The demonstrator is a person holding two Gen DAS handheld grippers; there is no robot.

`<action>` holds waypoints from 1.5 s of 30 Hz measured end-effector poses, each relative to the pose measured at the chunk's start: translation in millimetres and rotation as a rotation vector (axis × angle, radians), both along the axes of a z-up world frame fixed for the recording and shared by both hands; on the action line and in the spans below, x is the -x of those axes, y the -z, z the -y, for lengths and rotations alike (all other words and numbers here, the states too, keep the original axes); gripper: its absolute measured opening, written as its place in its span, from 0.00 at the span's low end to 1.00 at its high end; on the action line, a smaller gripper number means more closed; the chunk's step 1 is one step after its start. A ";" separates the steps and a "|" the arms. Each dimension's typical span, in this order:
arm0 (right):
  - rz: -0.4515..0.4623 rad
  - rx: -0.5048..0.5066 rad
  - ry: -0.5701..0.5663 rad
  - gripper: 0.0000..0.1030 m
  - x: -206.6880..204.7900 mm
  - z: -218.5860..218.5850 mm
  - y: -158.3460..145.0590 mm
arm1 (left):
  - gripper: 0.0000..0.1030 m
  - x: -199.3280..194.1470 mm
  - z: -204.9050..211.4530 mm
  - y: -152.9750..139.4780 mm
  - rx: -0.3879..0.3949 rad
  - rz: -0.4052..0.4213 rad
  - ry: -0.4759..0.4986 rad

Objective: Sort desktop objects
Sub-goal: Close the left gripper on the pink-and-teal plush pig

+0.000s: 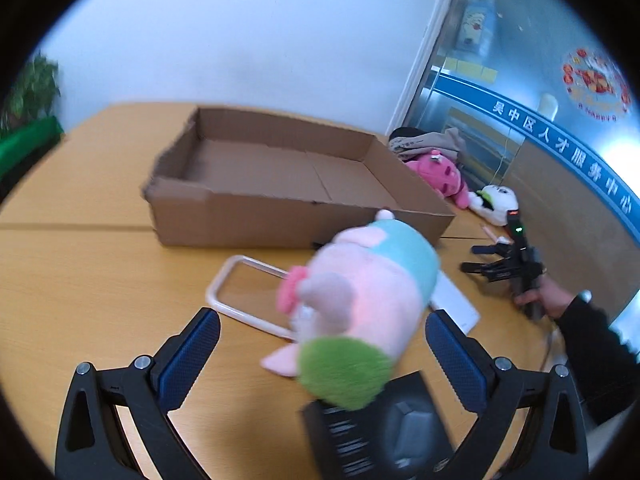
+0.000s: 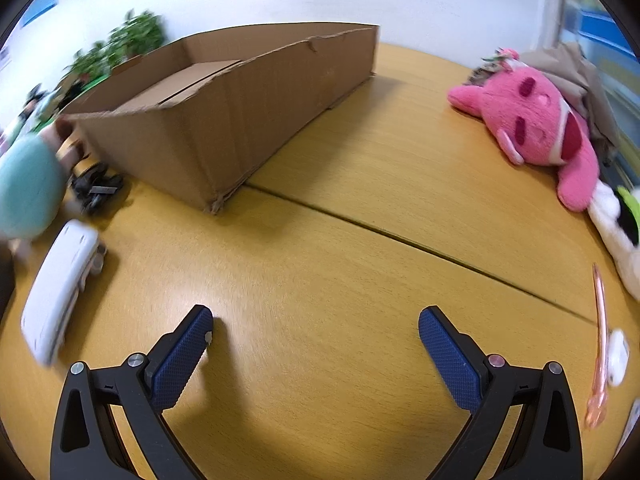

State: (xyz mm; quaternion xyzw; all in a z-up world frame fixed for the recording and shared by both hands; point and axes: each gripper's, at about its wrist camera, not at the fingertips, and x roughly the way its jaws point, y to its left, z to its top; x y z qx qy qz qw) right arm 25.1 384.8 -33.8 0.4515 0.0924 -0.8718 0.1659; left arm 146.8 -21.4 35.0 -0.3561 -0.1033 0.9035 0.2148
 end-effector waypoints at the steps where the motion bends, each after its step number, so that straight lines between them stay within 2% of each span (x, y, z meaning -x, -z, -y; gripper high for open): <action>1: 0.043 -0.009 0.046 1.00 -2.4 7.1 -2.3 | 0.99 1.1 -2.5 2.2 -0.021 0.015 0.013; 3: 0.111 0.019 0.048 1.00 -17.7 27.8 -8.0 | 0.99 -1.5 -10.8 5.5 -0.011 0.025 0.009; 4: 0.104 0.051 0.016 1.00 -33.6 39.4 -13.6 | 0.99 -3.3 -12.8 6.5 0.005 0.027 0.005; 7: -0.048 0.045 0.014 1.00 -83.4 71.1 -42.1 | 0.99 -6.4 -15.1 7.7 0.021 0.027 0.001; 9: -0.097 0.093 0.034 1.00 -108.3 87.6 -65.4 | 0.99 -7.5 -19.0 7.2 0.039 0.026 -0.012; 12: -0.087 0.210 0.062 1.00 -122.0 105.0 -86.8 | 0.99 -6.8 -29.1 5.9 0.066 0.016 -0.034; 15: -0.104 0.214 0.072 1.00 -128.0 132.6 -94.4 | 0.99 -8.3 -34.7 2.8 0.067 -0.006 -0.061; 20: -0.155 0.236 0.049 0.98 -140.6 167.4 -97.9 | 0.99 -9.1 -39.3 5.7 0.124 -0.007 -0.095; 22: -0.183 0.200 0.037 0.88 -143.3 178.4 -100.0 | 0.99 -7.4 -37.4 7.8 0.116 0.009 -0.105; 23: -0.192 0.187 0.029 0.77 -144.4 183.6 -100.5 | 0.99 -5.1 -36.7 9.6 0.119 0.024 -0.119; 24: -0.198 0.180 0.021 0.66 -145.5 188.2 -101.0 | 0.92 -2.7 -35.8 11.5 0.124 0.040 -0.133; 25: -0.204 0.175 0.012 0.59 -145.9 192.0 -101.5 | 0.70 -0.6 -35.4 13.4 0.126 0.055 -0.137; 26: -0.213 0.165 0.003 0.45 -146.5 196.4 -102.3 | 0.56 1.6 -35.4 15.5 0.121 0.074 -0.126; 27: -0.222 0.157 -0.001 0.32 -146.9 199.2 -103.4 | 0.50 3.3 -35.7 16.9 0.111 0.089 -0.107; 29: -0.229 0.171 -0.011 0.29 -146.9 201.1 -105.5 | 0.48 3.4 -37.3 16.5 0.126 0.089 -0.105; 34: -0.223 0.201 -0.025 0.31 -138.6 199.7 -105.7 | 0.47 -2.6 -41.5 11.9 0.132 0.066 -0.061; 35: -0.222 0.209 -0.029 0.42 -137.8 199.3 -105.6 | 0.47 -3.3 -40.5 11.7 0.122 0.065 -0.055; 36: -0.221 0.224 -0.035 0.68 -136.4 197.6 -105.5 | 0.47 -3.6 -38.9 11.3 0.110 0.065 -0.053; 38: -0.215 0.256 -0.055 1.00 -132.5 195.2 -105.9 | 0.49 -3.8 -34.9 10.7 0.077 0.065 -0.045; 40: -0.218 0.282 -0.072 1.00 -130.9 193.8 -108.4 | 0.59 -2.3 -32.4 12.2 0.049 0.073 -0.036; 45: -0.161 0.335 -0.079 1.00 -108.9 189.0 -105.5 | 0.68 6.8 -32.9 24.4 0.007 0.138 -0.010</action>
